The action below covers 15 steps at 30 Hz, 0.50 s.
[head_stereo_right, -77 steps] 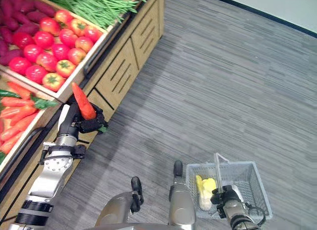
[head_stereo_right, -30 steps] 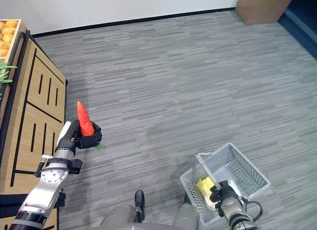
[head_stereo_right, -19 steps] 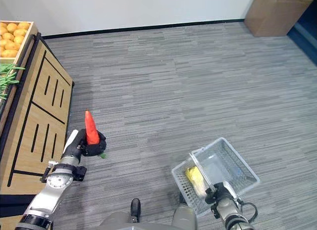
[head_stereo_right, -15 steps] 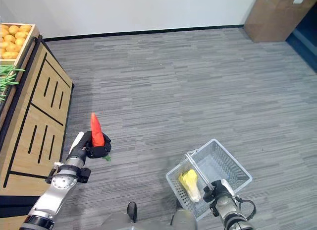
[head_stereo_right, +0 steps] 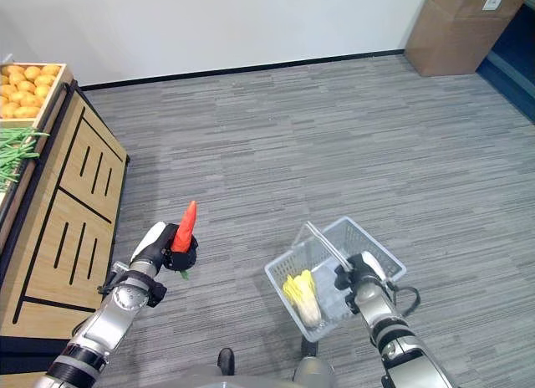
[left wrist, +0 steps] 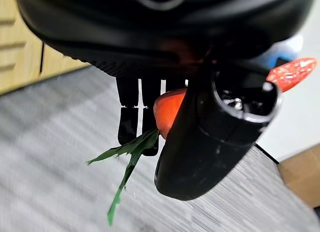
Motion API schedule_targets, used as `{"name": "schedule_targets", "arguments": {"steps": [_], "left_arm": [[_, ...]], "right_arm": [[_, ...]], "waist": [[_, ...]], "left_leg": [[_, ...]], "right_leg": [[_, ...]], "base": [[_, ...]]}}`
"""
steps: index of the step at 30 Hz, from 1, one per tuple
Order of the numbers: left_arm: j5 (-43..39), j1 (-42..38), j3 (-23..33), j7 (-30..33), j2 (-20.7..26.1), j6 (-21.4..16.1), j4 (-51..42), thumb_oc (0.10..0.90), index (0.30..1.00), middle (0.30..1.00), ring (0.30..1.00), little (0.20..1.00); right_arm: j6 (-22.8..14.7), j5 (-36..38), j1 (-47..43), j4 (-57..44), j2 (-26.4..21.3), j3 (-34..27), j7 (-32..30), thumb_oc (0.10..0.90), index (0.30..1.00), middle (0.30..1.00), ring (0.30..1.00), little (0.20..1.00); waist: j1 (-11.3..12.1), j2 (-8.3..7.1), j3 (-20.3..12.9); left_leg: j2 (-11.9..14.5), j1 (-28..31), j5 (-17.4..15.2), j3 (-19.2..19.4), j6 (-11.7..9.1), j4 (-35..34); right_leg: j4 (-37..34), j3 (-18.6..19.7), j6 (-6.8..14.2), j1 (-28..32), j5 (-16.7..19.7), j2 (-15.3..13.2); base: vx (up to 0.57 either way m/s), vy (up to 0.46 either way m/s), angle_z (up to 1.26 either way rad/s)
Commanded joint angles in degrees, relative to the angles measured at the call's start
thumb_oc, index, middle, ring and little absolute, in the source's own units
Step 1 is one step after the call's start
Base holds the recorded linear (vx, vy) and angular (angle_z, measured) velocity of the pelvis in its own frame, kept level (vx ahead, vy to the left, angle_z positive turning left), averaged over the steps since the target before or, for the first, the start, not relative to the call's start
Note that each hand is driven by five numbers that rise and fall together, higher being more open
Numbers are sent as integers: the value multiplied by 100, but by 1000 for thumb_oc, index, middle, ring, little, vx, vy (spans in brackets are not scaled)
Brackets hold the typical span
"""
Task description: Get the vegetables into the basket
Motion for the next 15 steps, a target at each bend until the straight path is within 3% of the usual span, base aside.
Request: {"name": "schedule_targets", "arguments": {"steps": [1,9,15], "left_arm": [[1057,-845,-446,11,385,-318,-158,400,300,300,300,300],[1585,-1092,-969,-271,123,-295,544,400,300,300,300,300],[2176,-1458,-1572,-461,-474,-154,2127,400,300,300,300,300]], "right_arm": [[-543,-36,-878,-809,119,88,-337,400,300,300,300,300],[-736,-457,-753,-2062,201,498,-34,400,300,300,300,300],[-928,-385,-685,-3027,328,938,223,400,300,300,300,300]], "waist": [[8,-274,-295],[-160,-105,-386],[-395,21,-450]], "left_leg": [[126,-218,-121,84,-93,198],[176,-102,-135,218,-122,188],[208,-28,-128,389,-148,162]], "right_leg": [[191,209,358,222,-627,-283],[195,334,323,257,-681,-241],[194,469,304,223,-678,-201]], "base": [[6,-48,-4],[5,-27,-10],[-6,-22,-13]]}}
